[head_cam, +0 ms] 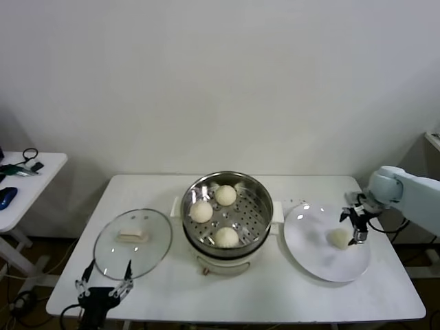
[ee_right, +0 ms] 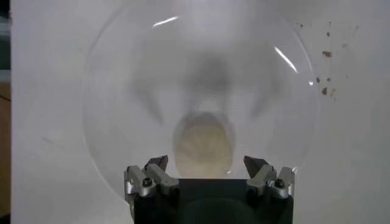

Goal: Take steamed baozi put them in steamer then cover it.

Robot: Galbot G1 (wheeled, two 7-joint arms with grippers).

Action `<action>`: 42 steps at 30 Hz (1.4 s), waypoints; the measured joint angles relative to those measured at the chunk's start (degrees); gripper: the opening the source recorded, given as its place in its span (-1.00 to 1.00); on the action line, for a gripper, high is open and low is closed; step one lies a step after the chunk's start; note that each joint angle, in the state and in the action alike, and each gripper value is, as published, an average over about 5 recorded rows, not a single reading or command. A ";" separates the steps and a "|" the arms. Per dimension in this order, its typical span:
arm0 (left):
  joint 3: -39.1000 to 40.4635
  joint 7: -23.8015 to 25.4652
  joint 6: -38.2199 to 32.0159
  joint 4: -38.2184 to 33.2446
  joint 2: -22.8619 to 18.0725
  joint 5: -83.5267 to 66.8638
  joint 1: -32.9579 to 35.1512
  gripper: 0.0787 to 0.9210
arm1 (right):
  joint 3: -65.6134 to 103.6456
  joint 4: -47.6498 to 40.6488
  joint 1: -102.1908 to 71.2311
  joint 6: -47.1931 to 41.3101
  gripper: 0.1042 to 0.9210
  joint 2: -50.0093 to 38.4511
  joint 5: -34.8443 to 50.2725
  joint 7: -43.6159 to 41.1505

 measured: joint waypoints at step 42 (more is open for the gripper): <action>1.08 0.26 0.72 -1.12 1.88 -0.16 -0.84 0.77 | -22.40 27.29 43.44 -16.91 0.32 18.53 34.98 8.37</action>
